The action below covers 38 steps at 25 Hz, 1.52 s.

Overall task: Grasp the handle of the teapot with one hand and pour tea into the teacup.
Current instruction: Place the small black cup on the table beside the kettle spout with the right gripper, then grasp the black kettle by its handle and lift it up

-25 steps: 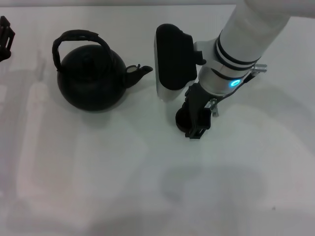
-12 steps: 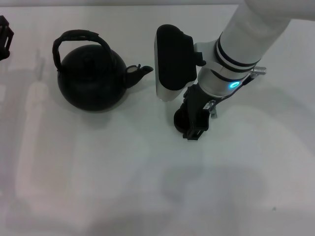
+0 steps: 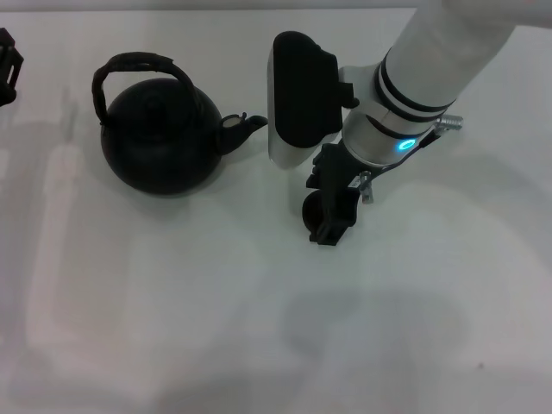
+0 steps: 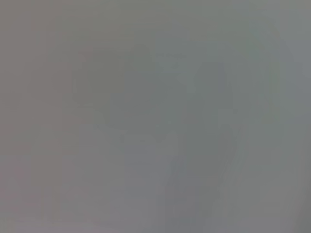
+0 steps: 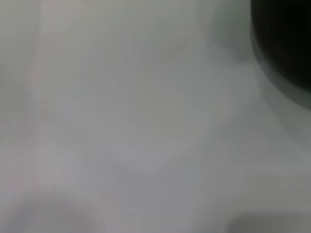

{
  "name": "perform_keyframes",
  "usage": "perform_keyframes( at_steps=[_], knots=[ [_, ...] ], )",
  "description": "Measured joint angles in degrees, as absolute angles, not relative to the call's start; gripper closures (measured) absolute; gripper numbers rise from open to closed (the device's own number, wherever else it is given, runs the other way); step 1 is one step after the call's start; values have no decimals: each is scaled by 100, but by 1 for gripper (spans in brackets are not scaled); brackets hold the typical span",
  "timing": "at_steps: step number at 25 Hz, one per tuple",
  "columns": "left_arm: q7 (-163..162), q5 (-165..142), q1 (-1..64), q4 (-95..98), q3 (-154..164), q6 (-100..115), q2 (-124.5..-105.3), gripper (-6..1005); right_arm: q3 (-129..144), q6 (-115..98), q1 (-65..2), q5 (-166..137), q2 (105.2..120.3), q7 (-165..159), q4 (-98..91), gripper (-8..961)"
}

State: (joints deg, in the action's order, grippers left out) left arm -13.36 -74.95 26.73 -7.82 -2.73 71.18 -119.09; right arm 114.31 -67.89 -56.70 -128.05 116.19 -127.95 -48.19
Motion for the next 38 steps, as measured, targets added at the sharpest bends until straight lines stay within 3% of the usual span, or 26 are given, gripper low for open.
perform_keyframes(
  at_steps=[18, 27, 38],
  knots=[
    [-1332, -7504, 2652, -782, -263, 7156, -11903, 259, 10556, -6928, -5191, -12232, 11602, -12365, -5067, 114],
    [-1331, -7520, 2637, -783, -226, 7162, -11908, 259, 8401, -7010, -4478, -11206, 11569, -11547, -4792, 115],
    [-1298, -7534, 2652, -782, -229, 7164, -11917, 260, 5402, -6978, -3427, -7569, 11548, -9376, -2799, 121]
  ],
)
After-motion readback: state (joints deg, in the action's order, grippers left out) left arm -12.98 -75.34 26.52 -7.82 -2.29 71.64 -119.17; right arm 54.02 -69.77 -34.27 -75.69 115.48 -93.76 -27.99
